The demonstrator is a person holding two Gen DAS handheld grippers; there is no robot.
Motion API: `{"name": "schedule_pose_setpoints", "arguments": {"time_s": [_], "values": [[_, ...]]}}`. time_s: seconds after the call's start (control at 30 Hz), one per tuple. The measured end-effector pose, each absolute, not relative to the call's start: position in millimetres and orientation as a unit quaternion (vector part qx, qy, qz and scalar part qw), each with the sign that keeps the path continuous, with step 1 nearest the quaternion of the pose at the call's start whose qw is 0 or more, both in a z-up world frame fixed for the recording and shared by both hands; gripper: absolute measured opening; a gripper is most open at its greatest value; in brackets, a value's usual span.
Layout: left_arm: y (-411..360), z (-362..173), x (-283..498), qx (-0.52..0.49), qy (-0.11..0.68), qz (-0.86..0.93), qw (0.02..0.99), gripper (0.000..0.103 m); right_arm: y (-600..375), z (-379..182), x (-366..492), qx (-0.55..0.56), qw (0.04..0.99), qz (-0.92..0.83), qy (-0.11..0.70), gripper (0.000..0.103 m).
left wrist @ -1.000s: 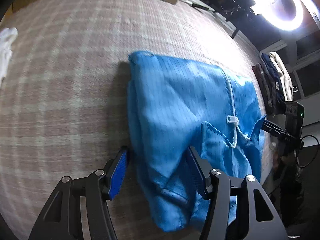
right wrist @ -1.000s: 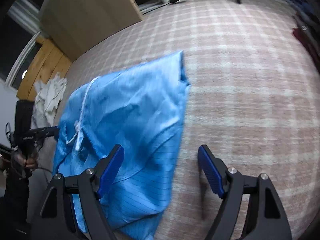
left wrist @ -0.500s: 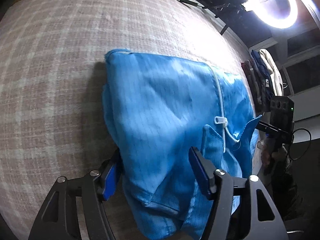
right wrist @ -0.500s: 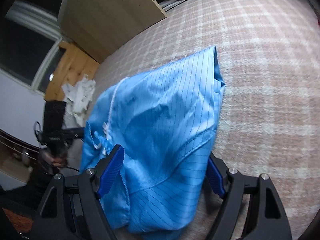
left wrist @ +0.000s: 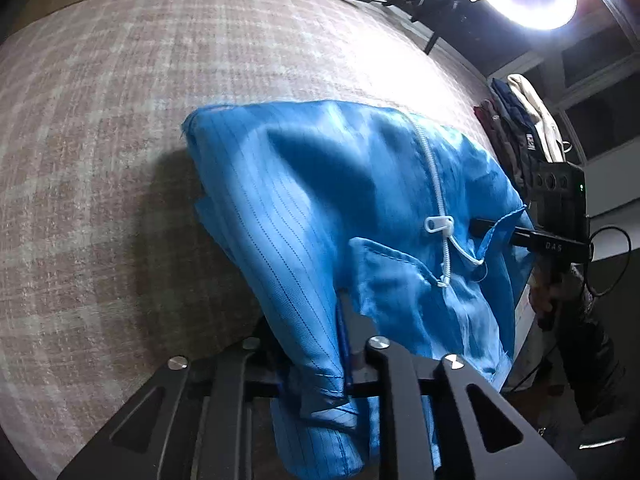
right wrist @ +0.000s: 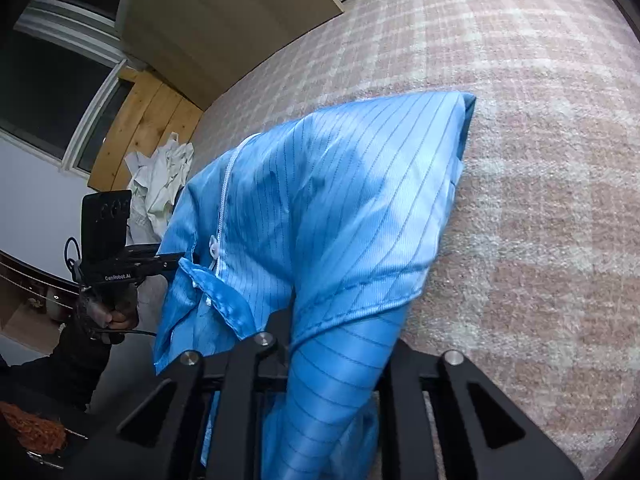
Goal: Fold clothes
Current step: 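Grasp the folded coat edge with the left tool while the right tool grasps beside it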
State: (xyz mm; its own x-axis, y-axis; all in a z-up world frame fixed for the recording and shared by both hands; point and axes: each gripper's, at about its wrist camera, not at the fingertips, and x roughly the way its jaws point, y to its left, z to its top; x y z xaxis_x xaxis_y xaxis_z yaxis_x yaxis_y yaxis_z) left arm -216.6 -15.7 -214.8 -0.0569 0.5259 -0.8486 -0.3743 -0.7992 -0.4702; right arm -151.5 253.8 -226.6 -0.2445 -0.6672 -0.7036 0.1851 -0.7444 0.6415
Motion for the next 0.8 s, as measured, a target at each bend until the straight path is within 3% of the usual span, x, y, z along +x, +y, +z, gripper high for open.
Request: {"name": "schedule_pose_setpoints", "arguments": {"time_s": [0.07, 0.5, 0.8], "values": [[-19, -210, -216, -0.606, -0.065, 0.727, 0.316, 0.009, 249, -219, -150, 0.543, 0.28, -0.764, -0.208, 0.008], [-37, -167, -219, -0.562, -0.088, 0.742, 0.355, 0.005, 245, -164, -129, 0.488, 0.262, -0.8, -0.232, 0.007], [-25, -107, -219, -0.504, -0.046, 0.755, 0.417, 0.005, 246, -101, -100, 0.438, 0.218, -0.846, -0.21, 0.007]]}}
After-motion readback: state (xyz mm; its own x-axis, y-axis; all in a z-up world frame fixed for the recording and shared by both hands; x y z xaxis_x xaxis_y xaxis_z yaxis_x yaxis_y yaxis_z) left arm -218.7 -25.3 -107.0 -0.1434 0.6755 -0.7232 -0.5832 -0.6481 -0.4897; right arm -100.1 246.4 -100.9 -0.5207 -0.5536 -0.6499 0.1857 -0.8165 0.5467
